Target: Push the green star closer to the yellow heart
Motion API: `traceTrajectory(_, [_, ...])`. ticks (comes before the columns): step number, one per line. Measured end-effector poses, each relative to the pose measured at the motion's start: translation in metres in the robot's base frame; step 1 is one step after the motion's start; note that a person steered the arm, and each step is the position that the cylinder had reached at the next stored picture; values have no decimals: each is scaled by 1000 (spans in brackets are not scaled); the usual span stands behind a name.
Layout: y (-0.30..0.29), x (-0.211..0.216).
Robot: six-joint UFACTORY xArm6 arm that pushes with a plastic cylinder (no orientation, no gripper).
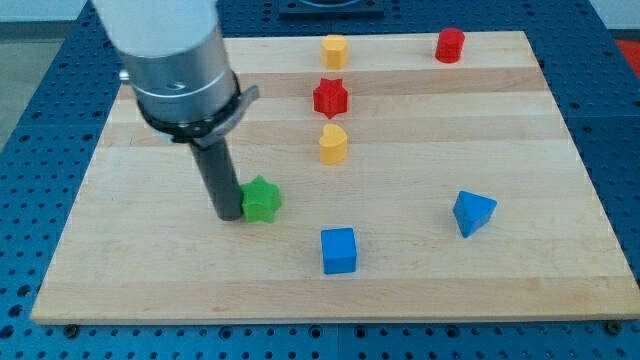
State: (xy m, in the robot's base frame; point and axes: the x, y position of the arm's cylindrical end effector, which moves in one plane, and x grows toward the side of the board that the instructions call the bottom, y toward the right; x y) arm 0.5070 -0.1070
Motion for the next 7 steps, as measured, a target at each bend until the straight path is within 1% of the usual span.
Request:
traceTrajectory(2, [45, 0])
traceTrajectory(4, [50, 0])
traceTrajectory(5, [62, 0])
traceTrajectory(6, [70, -10])
traceTrajectory(7, [70, -29])
